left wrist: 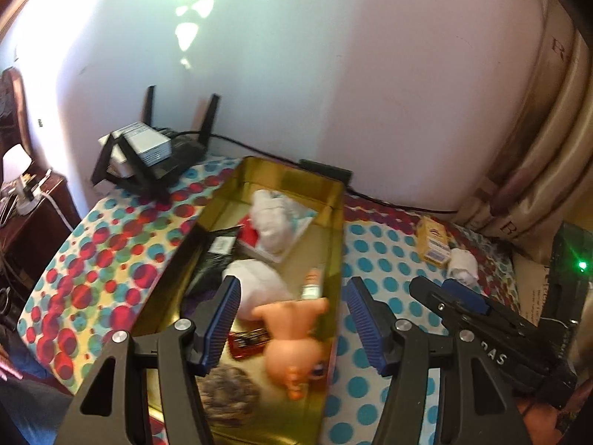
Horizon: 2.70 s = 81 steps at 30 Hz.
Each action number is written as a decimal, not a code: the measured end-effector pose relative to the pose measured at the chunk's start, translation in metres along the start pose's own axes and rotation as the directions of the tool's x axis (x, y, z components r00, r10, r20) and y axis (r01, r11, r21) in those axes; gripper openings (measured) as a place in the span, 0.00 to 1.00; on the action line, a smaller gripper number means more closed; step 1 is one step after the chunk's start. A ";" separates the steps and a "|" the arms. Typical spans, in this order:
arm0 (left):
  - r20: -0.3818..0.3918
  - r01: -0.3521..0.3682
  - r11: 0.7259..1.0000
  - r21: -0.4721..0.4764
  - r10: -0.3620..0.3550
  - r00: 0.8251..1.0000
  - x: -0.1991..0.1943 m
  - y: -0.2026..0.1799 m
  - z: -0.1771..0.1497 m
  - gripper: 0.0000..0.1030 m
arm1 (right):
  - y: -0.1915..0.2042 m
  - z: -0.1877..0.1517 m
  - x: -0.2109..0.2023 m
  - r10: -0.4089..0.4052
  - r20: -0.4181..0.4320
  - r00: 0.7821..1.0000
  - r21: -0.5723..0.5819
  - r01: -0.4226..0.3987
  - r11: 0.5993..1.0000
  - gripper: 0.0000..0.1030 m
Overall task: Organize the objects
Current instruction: 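Move both grippers back over the yellow box and second white sock, then grasp the yellow medicine box with the left gripper while the right gripper grasps the white sock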
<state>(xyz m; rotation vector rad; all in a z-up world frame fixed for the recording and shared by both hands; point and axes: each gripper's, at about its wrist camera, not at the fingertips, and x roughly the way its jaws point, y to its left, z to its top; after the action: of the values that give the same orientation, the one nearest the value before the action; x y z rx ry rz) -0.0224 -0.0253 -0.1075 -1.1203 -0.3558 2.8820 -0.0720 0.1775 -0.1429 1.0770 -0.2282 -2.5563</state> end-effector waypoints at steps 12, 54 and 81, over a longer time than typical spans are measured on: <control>-0.034 0.083 0.992 0.099 -0.080 0.996 0.025 -0.063 0.003 0.59 | -0.067 0.003 -0.013 -0.105 0.023 0.994 0.087 0.102 0.991 0.64; -0.169 0.128 0.976 0.177 -0.098 0.981 0.119 -0.145 0.005 0.64 | -0.189 0.034 0.035 -0.298 -0.009 0.954 0.133 0.297 0.946 0.55; -0.223 0.169 0.947 0.273 -0.108 0.969 0.225 -0.234 0.041 0.50 | -0.219 0.052 -0.086 -0.397 0.026 0.917 0.187 0.386 0.903 0.41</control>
<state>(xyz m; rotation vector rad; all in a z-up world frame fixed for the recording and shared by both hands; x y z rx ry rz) -0.2298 0.2191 -0.1755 -1.2636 -0.0009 2.5571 -0.1107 0.4135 -0.1115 1.2114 -0.2860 -2.9807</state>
